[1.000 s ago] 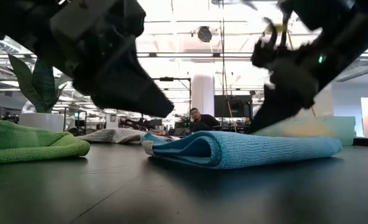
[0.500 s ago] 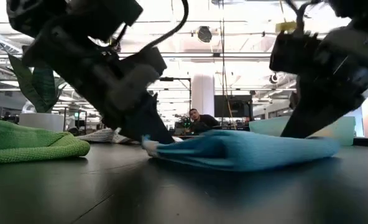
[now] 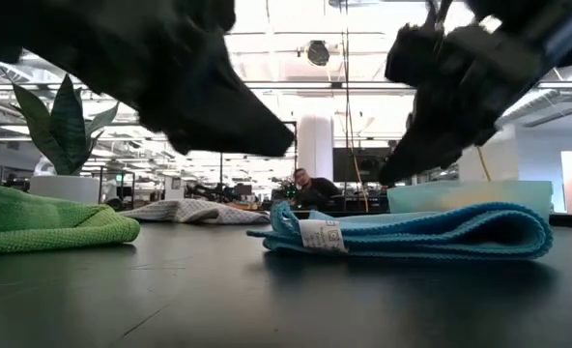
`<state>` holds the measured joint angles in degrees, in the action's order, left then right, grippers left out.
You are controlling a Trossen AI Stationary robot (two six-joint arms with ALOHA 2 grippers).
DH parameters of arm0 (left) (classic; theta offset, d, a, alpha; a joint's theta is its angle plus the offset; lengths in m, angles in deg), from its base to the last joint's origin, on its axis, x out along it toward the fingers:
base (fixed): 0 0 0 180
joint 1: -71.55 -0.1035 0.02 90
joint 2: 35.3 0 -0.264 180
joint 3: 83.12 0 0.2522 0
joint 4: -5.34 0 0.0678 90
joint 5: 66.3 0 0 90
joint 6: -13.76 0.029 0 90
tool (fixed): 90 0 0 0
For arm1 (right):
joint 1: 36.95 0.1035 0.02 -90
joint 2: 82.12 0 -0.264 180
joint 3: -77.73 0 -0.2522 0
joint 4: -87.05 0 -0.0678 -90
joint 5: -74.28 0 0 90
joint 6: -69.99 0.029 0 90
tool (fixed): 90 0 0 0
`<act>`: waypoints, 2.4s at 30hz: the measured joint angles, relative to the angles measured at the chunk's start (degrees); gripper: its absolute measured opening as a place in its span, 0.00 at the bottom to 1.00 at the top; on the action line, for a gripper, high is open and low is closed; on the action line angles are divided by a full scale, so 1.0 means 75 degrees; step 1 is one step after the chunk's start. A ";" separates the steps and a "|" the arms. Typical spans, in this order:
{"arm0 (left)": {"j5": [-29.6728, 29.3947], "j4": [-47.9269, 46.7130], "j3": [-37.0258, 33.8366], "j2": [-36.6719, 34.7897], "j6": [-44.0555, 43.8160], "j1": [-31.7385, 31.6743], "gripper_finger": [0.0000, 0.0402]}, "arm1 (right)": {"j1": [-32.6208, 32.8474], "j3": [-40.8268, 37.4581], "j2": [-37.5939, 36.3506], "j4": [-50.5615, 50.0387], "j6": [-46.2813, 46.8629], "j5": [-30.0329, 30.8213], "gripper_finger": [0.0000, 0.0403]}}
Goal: Fold microfiber towels
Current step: Fold the blue microfiber cloth
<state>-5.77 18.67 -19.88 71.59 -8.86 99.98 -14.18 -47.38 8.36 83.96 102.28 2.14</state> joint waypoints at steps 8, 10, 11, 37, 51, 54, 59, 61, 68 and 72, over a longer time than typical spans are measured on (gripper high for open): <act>0.0442 0.0381 0.0000 0.0024 0.1502 -0.1077 0.30 | 0.0850 0.0003 0.0049 0.0409 0.0001 0.0184 0.07; 0.0644 0.0517 0.0000 0.0115 0.1531 -0.1166 0.30 | 0.1126 0.0003 0.0049 0.0412 0.0001 0.0488 0.07; 0.0656 0.0515 -0.0010 0.0128 0.1551 -0.1175 0.30 | 0.1248 0.0003 0.0049 0.0414 -0.0001 0.0630 0.07; 0.2722 0.1561 -0.0003 0.0353 0.3022 -0.1132 0.30 | 0.1832 0.0003 0.1444 0.0708 0.1663 0.1480 0.07; 0.2727 0.1132 -0.0003 0.0356 0.3739 -0.0655 0.30 | 0.1130 0.0023 0.2515 0.2380 0.1572 0.1493 0.07; 0.2325 0.0953 -0.0003 0.0317 0.4017 -0.0337 0.30 | 0.1099 0.0023 0.2617 0.2398 0.1636 0.1487 0.07; 0.1140 0.0140 -0.0003 -0.0139 0.4280 0.0100 0.30 | 0.1060 0.0015 0.2640 0.2799 0.1250 0.1454 0.07; 0.0861 -0.0063 -0.0003 -0.0397 0.4297 0.0206 0.30 | 0.1057 0.0009 0.2591 0.2924 0.0992 0.1419 0.07; 0.1153 0.0034 0.0000 -0.0883 0.4090 0.0434 0.30 | 0.1245 -0.0028 0.1337 0.1837 0.0847 0.1360 0.05; 0.1330 -0.0001 0.0000 -0.0869 0.4204 0.0482 0.30 | 0.1480 -0.0017 0.0482 0.0645 0.1180 0.1622 0.01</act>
<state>4.21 18.66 -19.88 65.07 22.67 103.60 -3.07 -47.51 11.97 88.79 111.13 14.31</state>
